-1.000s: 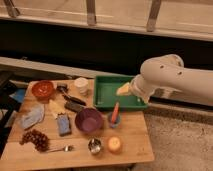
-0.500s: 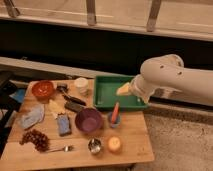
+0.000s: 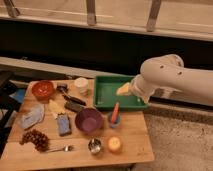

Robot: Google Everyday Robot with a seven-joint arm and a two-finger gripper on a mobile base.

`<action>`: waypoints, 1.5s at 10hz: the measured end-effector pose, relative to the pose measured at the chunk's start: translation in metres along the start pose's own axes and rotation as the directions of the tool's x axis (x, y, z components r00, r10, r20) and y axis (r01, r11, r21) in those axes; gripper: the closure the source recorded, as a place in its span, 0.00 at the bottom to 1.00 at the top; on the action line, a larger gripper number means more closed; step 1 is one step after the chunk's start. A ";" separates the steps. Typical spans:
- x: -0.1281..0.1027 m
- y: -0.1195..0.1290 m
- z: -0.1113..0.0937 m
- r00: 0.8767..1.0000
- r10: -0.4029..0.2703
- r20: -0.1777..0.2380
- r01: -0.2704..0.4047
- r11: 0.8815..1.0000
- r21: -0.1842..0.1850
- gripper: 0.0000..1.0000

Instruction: Wipe tray with sponge

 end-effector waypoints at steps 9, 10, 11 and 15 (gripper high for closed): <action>0.019 0.080 0.002 0.958 -0.273 -0.092 0.264 0.959 -0.101 0.20; 0.025 0.105 0.008 0.945 -0.312 -0.103 0.299 0.946 -0.121 0.20; 0.032 0.133 0.015 0.930 -0.350 -0.110 0.333 0.932 -0.147 0.20; 0.039 0.156 0.018 0.916 -0.387 -0.103 0.367 0.914 -0.172 0.20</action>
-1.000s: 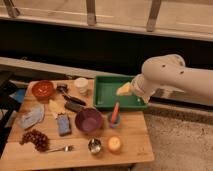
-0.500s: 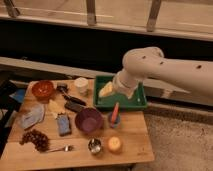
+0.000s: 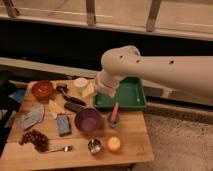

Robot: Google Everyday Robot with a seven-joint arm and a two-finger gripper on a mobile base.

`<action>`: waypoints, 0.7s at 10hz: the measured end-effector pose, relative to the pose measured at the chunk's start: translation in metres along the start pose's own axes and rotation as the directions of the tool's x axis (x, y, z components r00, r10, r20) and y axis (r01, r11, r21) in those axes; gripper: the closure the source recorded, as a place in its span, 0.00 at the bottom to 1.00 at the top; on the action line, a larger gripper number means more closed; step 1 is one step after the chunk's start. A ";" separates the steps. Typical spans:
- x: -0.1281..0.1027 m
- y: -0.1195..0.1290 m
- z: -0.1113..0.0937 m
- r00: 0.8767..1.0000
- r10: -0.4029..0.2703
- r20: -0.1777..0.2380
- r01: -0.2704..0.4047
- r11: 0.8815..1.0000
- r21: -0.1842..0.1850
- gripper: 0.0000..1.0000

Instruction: Wipe tray with sponge

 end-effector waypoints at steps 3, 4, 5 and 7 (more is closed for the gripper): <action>0.000 0.002 0.003 1.000 -0.009 0.005 0.009 1.000 -0.007 0.20; 0.000 0.011 0.011 1.000 -0.023 -0.002 0.023 0.999 -0.029 0.20; -0.002 0.020 0.019 0.999 -0.033 -0.007 0.033 0.998 -0.048 0.20; -0.010 0.055 0.052 0.997 -0.066 -0.037 0.062 0.993 -0.103 0.20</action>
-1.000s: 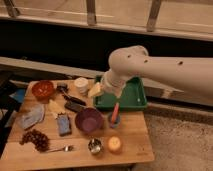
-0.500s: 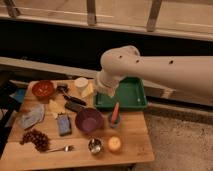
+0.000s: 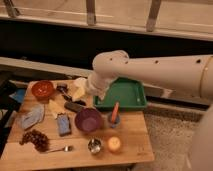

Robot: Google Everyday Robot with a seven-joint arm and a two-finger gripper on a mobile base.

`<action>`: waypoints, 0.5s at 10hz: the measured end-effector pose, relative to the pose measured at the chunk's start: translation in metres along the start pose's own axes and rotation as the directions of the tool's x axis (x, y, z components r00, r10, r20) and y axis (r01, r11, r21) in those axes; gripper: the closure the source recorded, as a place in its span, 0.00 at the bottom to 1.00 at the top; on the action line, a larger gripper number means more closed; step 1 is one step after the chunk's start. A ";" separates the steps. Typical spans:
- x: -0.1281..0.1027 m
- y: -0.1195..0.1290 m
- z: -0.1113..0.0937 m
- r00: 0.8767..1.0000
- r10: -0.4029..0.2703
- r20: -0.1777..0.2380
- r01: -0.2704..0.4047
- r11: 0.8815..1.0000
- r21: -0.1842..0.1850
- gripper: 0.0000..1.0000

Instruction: Wipe tray with sponge

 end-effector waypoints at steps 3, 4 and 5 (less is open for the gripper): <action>-0.017 0.048 0.047 0.997 -0.056 -0.048 0.052 0.996 -0.067 0.20; -0.021 0.064 0.060 0.994 -0.090 -0.068 0.084 0.993 -0.084 0.20; -0.021 0.083 0.068 0.987 -0.138 -0.085 0.129 0.986 -0.101 0.20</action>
